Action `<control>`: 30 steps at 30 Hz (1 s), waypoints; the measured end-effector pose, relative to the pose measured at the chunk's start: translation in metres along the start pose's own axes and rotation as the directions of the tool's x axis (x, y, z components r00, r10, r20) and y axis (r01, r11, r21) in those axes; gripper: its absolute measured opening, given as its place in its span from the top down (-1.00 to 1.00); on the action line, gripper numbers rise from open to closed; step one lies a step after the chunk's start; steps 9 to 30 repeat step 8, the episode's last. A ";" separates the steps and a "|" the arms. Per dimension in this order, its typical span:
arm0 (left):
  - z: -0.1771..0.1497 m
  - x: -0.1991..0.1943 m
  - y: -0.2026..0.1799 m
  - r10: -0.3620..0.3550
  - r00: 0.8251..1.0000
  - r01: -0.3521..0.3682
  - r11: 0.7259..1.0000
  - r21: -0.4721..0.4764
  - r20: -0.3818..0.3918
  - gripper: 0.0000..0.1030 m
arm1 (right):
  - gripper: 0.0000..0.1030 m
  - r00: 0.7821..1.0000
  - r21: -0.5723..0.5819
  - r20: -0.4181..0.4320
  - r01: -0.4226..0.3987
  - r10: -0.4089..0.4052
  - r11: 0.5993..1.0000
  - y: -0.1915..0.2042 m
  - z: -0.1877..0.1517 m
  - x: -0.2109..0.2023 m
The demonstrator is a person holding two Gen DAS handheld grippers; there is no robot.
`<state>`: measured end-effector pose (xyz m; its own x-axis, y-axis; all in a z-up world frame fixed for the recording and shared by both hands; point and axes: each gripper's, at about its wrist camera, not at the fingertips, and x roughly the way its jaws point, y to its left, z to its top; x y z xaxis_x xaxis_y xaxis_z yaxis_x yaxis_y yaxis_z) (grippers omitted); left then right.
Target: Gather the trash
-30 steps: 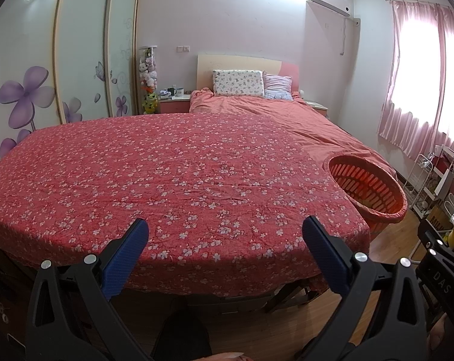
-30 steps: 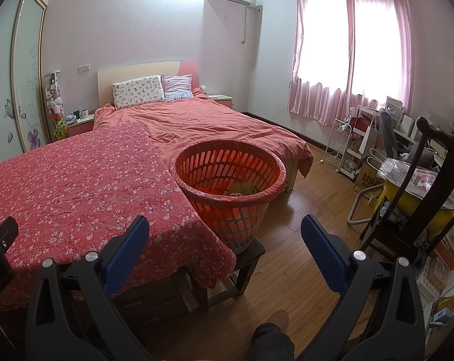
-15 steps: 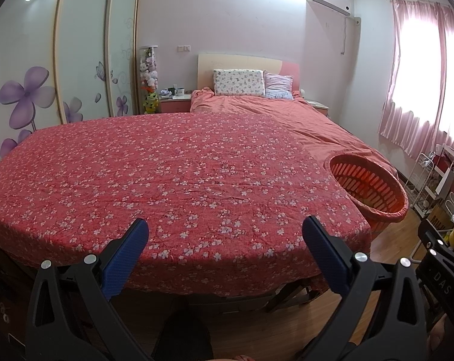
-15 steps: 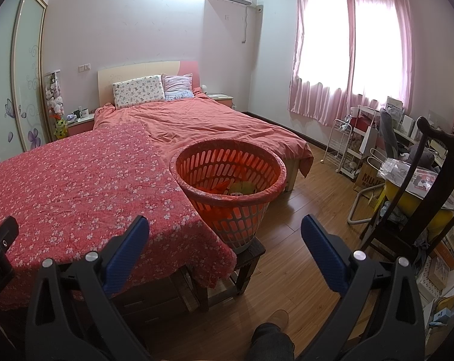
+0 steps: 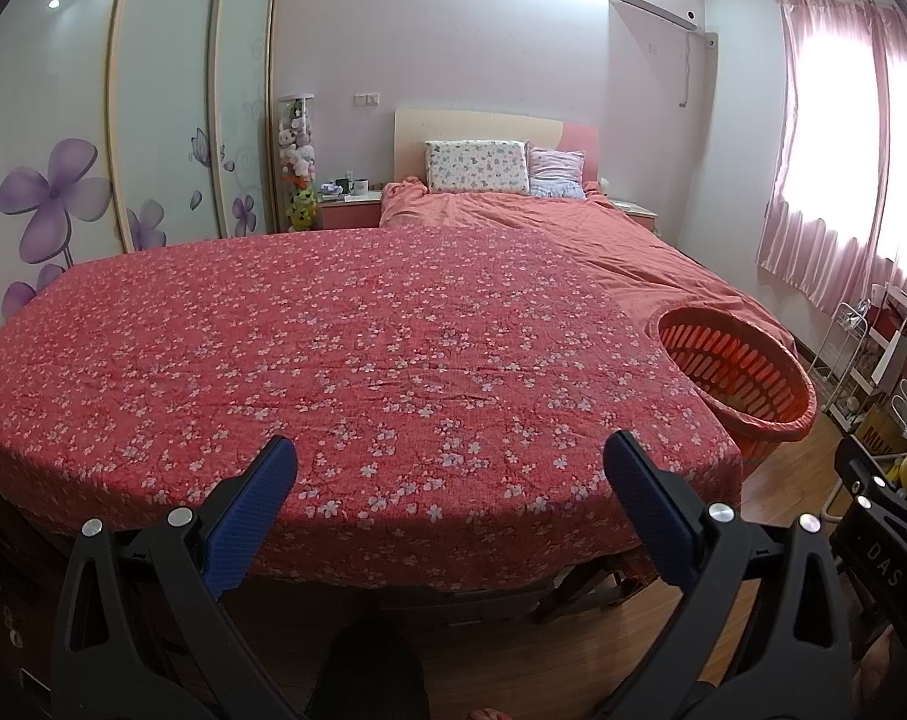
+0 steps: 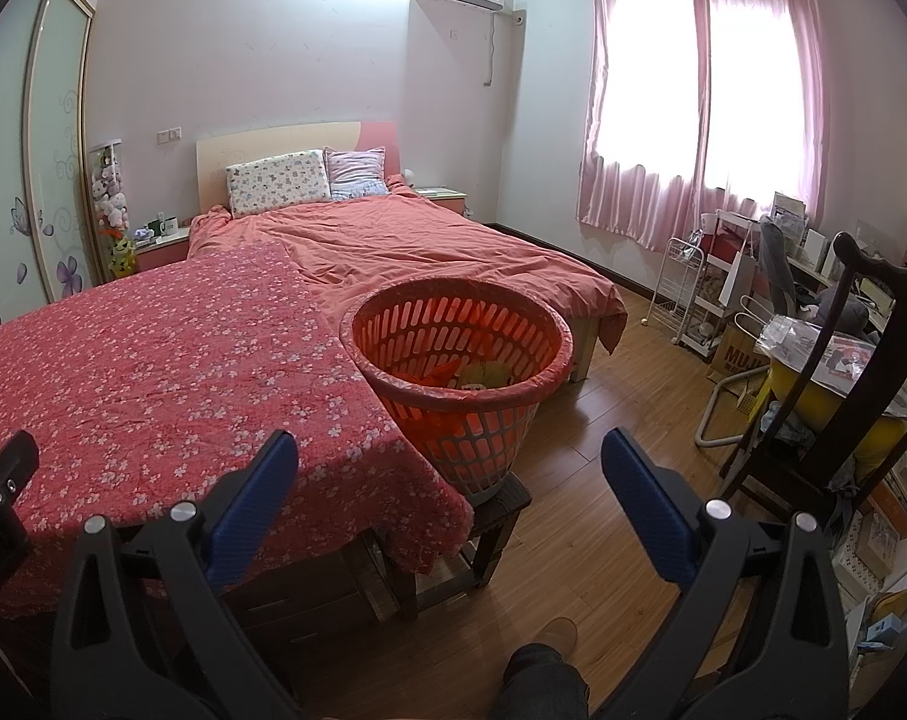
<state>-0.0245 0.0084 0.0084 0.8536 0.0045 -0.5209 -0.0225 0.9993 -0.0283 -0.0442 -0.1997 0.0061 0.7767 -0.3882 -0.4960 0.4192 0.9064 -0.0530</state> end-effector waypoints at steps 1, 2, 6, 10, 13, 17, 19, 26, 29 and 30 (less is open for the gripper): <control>0.000 0.000 0.000 0.001 1.000 -0.001 1.000 0.001 0.000 -0.96 | -0.92 1.000 0.000 0.000 0.000 0.000 1.000 0.000 0.000 0.000; 0.000 0.000 0.000 0.002 1.000 -0.002 1.000 0.002 0.000 -0.96 | -0.92 1.000 0.000 0.001 0.000 0.000 1.000 0.000 0.000 0.000; 0.001 0.000 0.000 0.004 1.000 -0.004 1.000 0.002 -0.003 -0.96 | -0.92 1.000 0.000 0.000 0.000 0.000 1.000 0.000 0.000 0.000; 0.001 0.000 0.001 0.003 1.000 -0.003 1.000 0.002 -0.003 -0.96 | -0.92 1.000 0.001 0.000 0.000 0.000 1.000 0.000 0.000 0.000; 0.001 0.000 0.001 0.003 1.000 -0.003 1.000 0.002 -0.003 -0.96 | -0.92 1.000 0.001 0.000 0.000 0.000 1.000 0.000 0.000 0.000; 0.001 0.000 0.001 0.003 1.000 -0.003 1.000 0.002 -0.003 -0.96 | -0.92 1.000 0.001 0.000 0.000 0.000 1.000 0.000 0.000 0.000; 0.001 0.000 0.001 0.003 1.000 -0.003 1.000 0.002 -0.003 -0.96 | -0.92 1.000 0.001 0.000 0.000 0.000 1.000 0.000 0.000 0.000; 0.001 0.000 0.001 0.003 1.000 -0.003 1.000 0.002 -0.003 -0.96 | -0.92 1.000 0.001 0.000 0.000 0.000 1.000 0.000 0.000 0.000; 0.001 0.000 0.001 0.003 1.000 -0.003 1.000 0.002 -0.003 -0.96 | -0.92 1.000 0.001 0.000 0.000 0.000 1.000 0.000 0.000 0.000; 0.001 0.000 0.001 0.003 1.000 -0.003 1.000 0.002 -0.003 -0.96 | -0.92 1.000 0.001 0.000 0.000 0.000 1.000 0.000 0.000 0.000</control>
